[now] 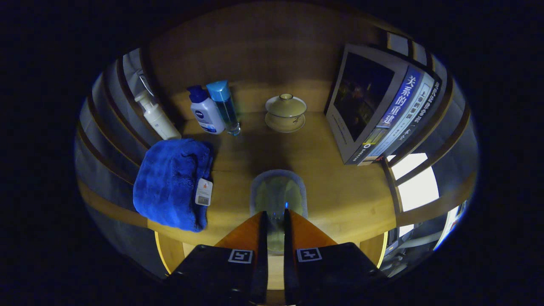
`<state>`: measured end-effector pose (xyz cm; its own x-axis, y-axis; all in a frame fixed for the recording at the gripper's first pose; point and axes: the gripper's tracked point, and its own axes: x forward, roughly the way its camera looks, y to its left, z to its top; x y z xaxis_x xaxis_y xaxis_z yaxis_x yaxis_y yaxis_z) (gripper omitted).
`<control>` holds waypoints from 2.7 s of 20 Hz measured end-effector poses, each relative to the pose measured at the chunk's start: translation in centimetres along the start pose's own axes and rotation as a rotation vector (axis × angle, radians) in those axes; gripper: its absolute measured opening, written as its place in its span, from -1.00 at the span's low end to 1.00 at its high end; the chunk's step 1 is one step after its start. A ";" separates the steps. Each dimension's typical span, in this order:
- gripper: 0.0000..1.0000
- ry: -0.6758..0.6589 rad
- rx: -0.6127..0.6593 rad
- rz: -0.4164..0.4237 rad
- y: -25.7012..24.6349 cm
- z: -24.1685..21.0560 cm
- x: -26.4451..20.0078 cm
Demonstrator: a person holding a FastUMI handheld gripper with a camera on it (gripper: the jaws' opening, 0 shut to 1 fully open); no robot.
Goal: Pull open the drawer, take out the items inside it, and place them on the countertop above the cabinet.
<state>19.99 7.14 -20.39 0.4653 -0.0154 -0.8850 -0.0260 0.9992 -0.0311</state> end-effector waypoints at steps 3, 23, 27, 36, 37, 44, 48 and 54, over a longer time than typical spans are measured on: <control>-0.52 0.007 0.012 -0.015 -0.5 0.0 0.8; 1.00 -0.135 0.039 0.011 -2.1 -3.7 -4.5; 1.00 -0.214 0.080 0.032 -3.0 -6.3 -7.4; 1.00 -0.453 0.133 0.052 -7.1 -13.7 -13.4; 1.00 -0.479 0.143 0.049 -7.6 -14.6 -13.9; 0.97 -0.675 0.197 0.072 -10.5 -19.6 -17.4; 0.97 -0.739 0.179 0.078 -11.1 -23.2 -17.6; 0.97 -0.813 0.089 0.043 -11.5 -28.5 -14.9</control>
<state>-11.85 -5.19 -20.07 0.9625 0.0206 -0.2705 -0.0037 0.9980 0.0627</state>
